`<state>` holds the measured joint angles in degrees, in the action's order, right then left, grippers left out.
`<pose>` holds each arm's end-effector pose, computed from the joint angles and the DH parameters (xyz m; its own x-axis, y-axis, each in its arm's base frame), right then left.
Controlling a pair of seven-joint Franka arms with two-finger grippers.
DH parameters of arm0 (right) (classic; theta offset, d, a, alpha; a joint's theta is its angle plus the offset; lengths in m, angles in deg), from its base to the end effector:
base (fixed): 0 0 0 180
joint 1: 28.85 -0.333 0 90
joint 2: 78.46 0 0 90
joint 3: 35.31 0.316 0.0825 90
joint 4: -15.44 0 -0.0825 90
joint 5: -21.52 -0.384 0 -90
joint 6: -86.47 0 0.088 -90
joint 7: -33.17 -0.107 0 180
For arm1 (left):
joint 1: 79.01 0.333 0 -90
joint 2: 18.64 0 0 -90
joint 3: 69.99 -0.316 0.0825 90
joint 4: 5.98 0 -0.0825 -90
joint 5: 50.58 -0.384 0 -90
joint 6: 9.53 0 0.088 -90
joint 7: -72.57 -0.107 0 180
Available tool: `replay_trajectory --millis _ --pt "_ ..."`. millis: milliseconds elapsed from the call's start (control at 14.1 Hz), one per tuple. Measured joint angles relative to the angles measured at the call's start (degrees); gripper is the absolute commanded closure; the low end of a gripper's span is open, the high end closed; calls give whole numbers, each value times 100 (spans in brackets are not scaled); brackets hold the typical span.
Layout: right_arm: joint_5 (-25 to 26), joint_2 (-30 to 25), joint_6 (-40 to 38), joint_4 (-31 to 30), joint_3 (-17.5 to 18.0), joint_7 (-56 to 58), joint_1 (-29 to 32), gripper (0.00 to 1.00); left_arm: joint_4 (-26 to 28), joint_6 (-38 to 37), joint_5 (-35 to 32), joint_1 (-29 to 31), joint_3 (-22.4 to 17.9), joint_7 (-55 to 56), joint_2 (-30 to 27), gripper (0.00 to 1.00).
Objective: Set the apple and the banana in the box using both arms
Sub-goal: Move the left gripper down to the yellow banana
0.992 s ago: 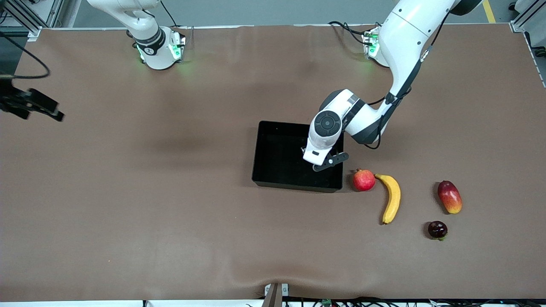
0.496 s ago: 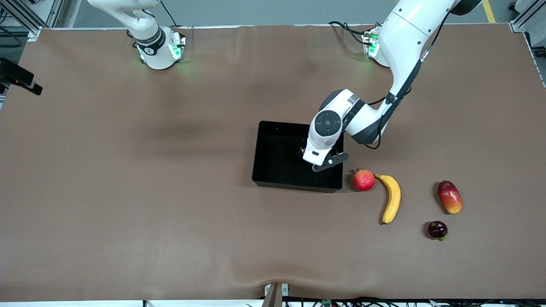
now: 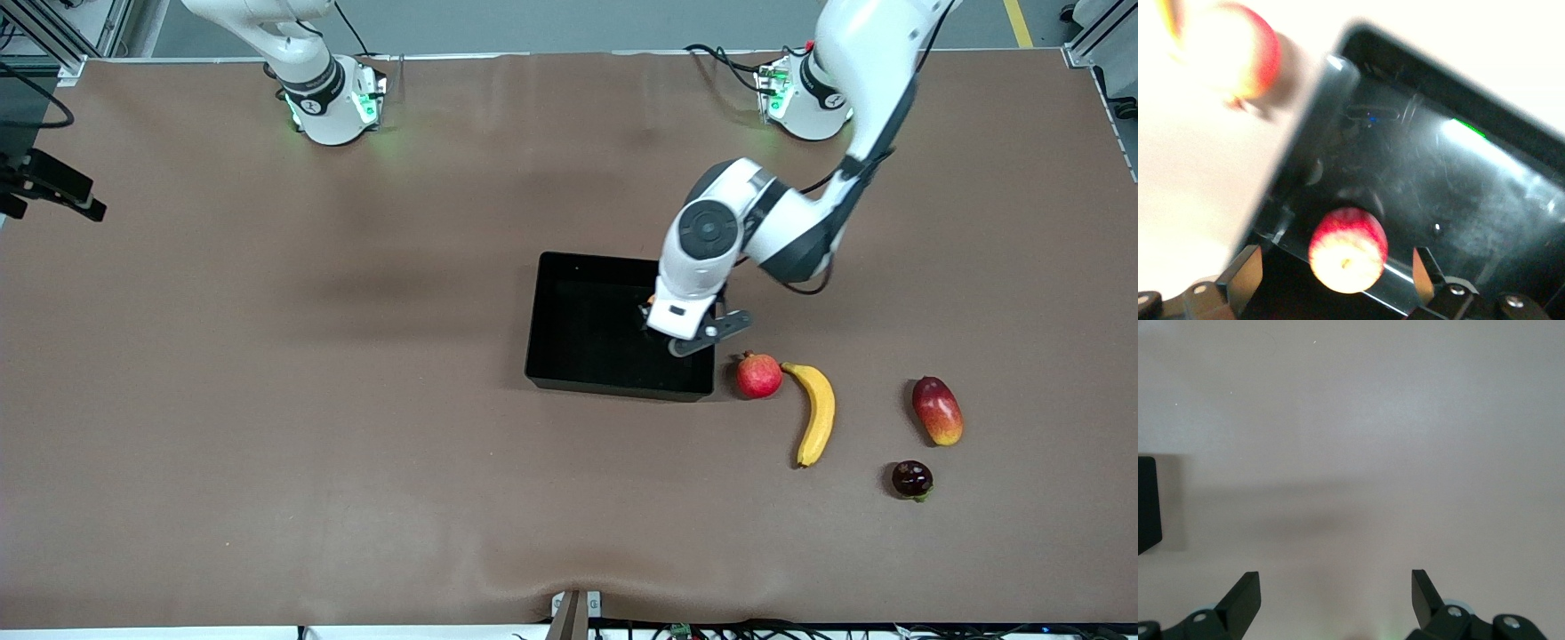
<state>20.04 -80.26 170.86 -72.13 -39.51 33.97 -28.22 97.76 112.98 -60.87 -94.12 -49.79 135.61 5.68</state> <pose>0.5331 -0.0428 0.6529 0.9974 -0.0677 -0.0237 -0.0683 -0.9973 -0.0284 0.5329 -0.3485 0.3147 0.9180 0.3956 -0.0283 0.3935 -0.9174 -0.0596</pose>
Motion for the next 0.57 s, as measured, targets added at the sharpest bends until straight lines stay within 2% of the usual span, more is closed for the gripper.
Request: replay_trajectory --millis 283,567 --pt "6 69 27 -25 6 1 -6 0 12 -370 0 843 -11 -849 -457 0" --pt "10 73 65 -9 8 1 -8 0 77 -110 -70 2011 -43 -2409 -234 0"
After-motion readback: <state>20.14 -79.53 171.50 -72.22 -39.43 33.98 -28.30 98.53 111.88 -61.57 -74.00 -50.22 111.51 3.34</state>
